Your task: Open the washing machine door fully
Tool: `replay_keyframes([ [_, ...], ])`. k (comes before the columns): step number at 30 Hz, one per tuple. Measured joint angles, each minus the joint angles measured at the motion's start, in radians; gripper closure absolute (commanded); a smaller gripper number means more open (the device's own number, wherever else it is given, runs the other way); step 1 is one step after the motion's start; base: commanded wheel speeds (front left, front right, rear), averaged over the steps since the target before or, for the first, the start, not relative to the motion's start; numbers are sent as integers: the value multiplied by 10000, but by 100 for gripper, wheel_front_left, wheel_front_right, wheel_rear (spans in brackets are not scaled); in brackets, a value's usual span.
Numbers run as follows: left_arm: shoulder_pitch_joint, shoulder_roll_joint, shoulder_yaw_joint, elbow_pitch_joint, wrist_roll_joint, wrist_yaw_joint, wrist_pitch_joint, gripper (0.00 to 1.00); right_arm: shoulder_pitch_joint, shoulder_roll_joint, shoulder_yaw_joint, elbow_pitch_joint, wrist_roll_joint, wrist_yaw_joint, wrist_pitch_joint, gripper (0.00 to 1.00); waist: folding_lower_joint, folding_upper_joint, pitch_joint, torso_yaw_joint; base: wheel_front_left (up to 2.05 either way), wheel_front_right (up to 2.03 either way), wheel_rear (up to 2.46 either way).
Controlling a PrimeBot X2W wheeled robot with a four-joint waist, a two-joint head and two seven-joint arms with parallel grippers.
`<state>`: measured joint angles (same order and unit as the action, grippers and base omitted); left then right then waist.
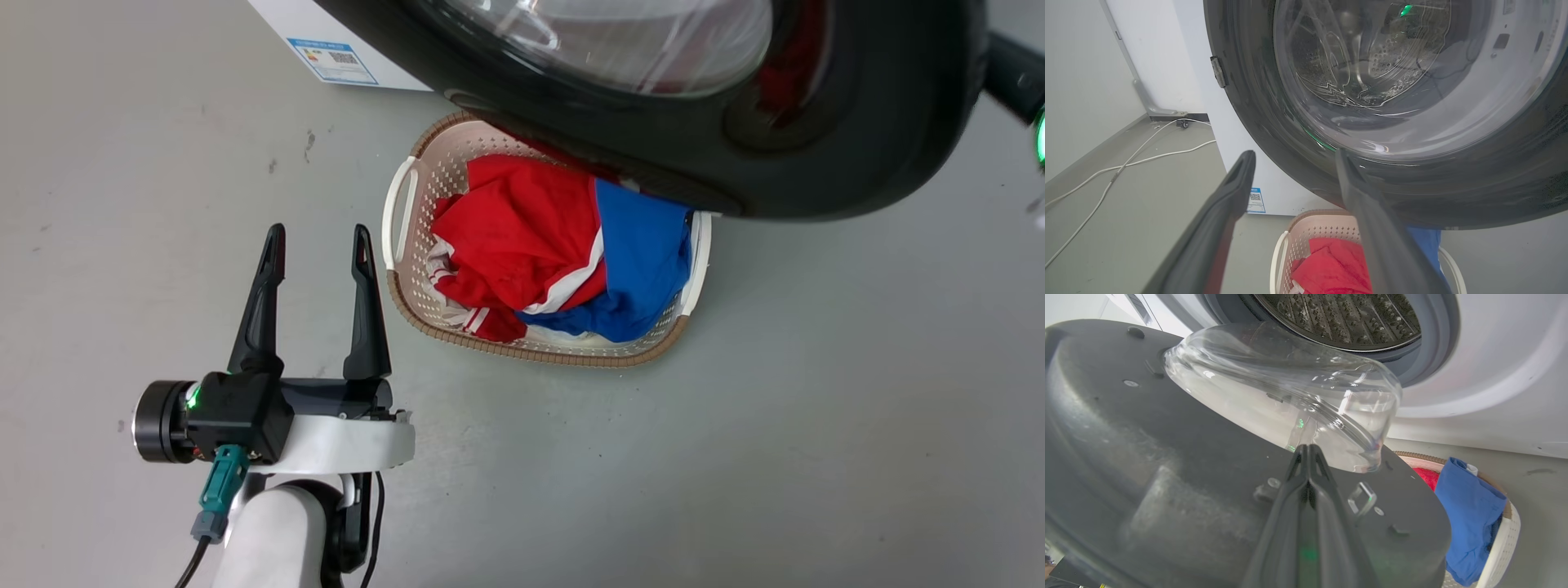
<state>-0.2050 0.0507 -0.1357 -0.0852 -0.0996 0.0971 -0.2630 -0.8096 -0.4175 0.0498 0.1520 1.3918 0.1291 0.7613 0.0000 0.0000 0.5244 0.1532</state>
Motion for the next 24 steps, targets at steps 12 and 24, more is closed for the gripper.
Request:
replay_keyframes([
  [12,319,-2,86,148,123,-88,0,0,1812,704,307,-1498,366,0,-127,100,-1,0,-599,-99,0,0,0],
  [24,736,-2,102,293,280,-150,0,0,3386,1168,1124,-2155,504,2,-305,100,-1,0,-1464,-28,0,0,0],
])
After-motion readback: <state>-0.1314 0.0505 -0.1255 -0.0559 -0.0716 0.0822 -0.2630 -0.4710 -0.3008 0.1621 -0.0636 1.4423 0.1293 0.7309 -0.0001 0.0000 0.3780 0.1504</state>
